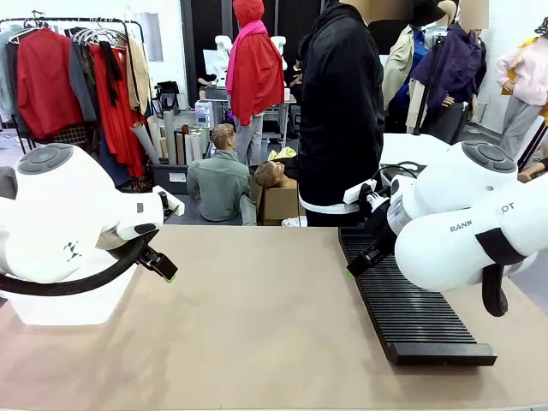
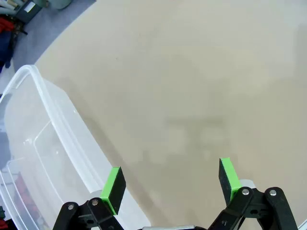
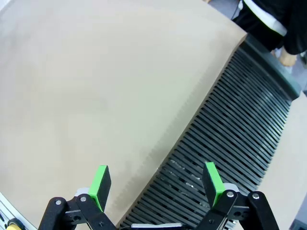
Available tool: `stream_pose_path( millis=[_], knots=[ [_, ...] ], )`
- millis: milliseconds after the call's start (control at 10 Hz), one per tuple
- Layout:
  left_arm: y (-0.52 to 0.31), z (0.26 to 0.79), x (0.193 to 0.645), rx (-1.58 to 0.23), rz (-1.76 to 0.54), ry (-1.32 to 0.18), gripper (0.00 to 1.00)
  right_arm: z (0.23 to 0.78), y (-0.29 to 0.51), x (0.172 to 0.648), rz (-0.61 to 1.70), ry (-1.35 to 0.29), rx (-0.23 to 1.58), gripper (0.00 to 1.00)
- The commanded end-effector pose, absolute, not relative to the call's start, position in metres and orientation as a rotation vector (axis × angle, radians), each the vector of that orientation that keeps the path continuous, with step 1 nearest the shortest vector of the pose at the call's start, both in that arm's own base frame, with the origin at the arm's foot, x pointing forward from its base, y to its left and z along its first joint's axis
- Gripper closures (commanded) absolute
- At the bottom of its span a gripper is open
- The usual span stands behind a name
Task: Sort PCBs into racks and boxes based on the side picked up.
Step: Pick up the Blank PCB handed by the Human.
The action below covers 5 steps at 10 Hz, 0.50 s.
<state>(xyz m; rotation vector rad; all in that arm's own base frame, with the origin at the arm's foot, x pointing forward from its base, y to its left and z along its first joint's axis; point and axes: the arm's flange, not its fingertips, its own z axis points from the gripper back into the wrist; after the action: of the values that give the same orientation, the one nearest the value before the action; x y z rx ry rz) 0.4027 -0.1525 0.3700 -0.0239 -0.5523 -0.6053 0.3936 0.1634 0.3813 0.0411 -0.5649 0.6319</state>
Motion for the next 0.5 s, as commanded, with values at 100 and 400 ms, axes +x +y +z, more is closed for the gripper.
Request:
stream_pose_path(
  millis=[100,400],
  knots=[
    [-0.152,0.370,0.403,-0.024,-0.604,-0.553,0.00,0.382,0.163,0.395,0.625,-0.581,0.044,0.00],
    [-0.146,0.392,0.410,-0.065,-0.583,-0.543,0.00,0.403,0.152,0.397,0.589,-0.582,0.034,0.00]
  ],
)
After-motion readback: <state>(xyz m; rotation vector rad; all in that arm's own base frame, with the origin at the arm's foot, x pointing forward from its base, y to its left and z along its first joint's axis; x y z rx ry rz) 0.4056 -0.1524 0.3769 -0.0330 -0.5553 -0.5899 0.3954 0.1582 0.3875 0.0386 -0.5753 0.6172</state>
